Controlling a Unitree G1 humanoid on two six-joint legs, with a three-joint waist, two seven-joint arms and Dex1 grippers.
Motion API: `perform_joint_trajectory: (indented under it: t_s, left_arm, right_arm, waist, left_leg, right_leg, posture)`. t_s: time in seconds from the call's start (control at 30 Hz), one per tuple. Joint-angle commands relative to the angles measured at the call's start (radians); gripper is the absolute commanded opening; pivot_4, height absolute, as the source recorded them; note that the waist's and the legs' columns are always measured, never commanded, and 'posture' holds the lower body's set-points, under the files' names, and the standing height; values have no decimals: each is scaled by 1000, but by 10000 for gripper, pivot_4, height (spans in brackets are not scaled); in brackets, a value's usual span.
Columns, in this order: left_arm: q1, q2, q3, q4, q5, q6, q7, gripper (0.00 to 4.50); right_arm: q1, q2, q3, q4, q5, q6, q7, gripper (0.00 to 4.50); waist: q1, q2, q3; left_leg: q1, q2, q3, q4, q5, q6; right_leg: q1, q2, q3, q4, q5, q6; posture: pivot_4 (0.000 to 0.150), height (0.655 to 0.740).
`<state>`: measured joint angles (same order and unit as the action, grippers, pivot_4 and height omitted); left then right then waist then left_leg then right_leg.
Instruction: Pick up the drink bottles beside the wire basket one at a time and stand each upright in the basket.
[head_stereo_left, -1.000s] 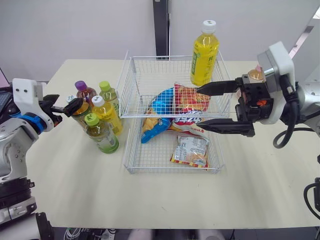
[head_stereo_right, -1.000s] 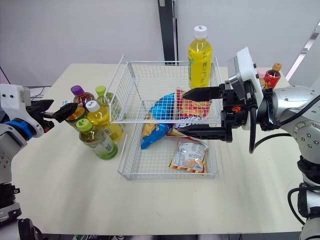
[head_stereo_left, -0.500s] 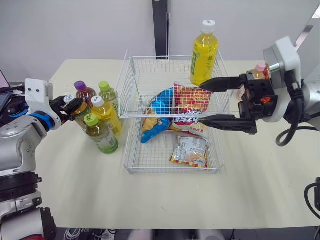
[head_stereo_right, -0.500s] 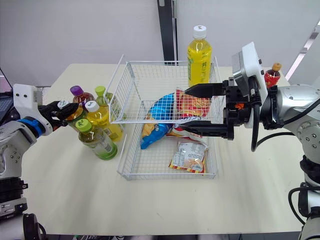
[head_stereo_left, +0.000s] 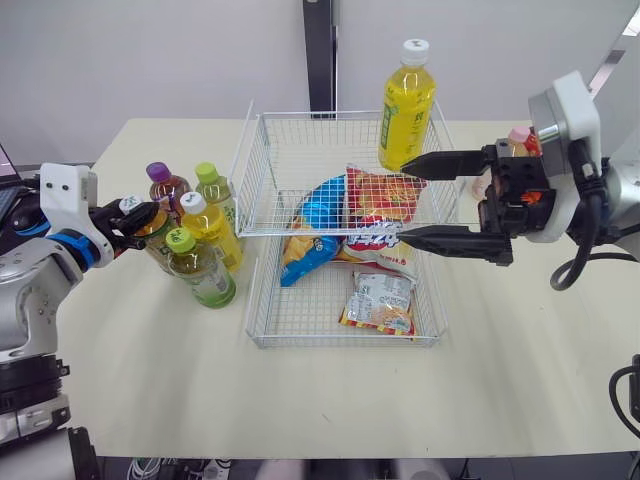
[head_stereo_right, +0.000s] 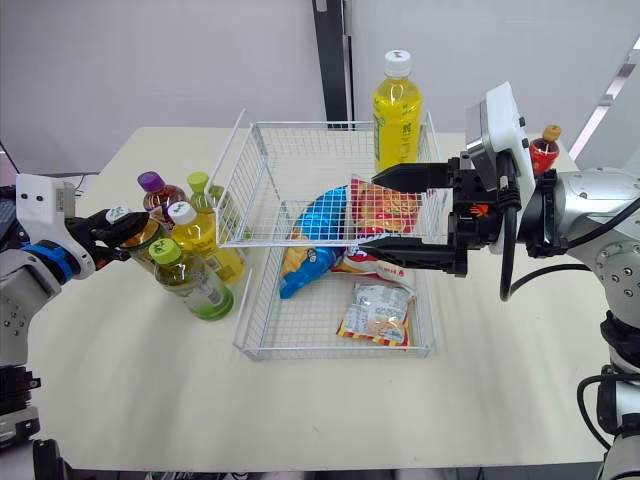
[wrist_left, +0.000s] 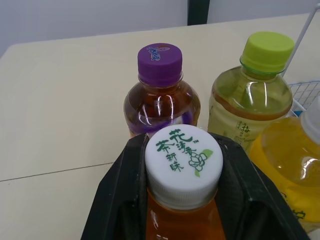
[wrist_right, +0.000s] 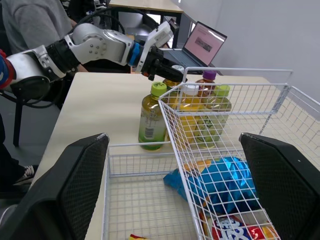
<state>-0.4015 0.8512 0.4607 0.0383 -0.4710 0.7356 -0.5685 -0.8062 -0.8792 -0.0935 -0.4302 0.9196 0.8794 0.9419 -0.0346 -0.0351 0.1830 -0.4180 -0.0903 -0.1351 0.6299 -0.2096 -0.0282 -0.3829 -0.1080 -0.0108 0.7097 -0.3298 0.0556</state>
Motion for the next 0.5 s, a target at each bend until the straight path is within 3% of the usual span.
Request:
perform_joint_trajectory:
  t_s: [0.03, 0.3, 0.5]
  left_arm:
    - [-21, 67, 80, -79, -35, 8, -18, 13534]
    - [-28, 193, 132, -87, -100, 65, -124, 13534]
    - [-130, 347, 155, 42, -158, 105, -237, 13534]
  right_arm:
    - [-10, -12, -5, 16, -39, -41, 23, 45000]
    - [-11, -2, -5, 35, -55, -60, 40, 45000]
    - [-4, -3, -17, 40, -54, -65, 50, 45000]
  waist:
    - [1, 0, 0]
    - [1, 0, 0]
    - [0, 0, 1]
  left_leg:
    - [0, 0, 0, 0, 0, 0]
    - [-1, 0, 0, -1, 0, 0]
    - [-2, 0, 0, -1, 0, 0]
  right_leg:
    - [0, 0, 0, 0, 0, 0]
    - [-1, 0, 0, 0, 0, 0]
    - [-2, 0, 0, -1, 0, 0]
  posture:
    - [1500, 7400]
    - [1500, 7400]
    - [1500, 7400]
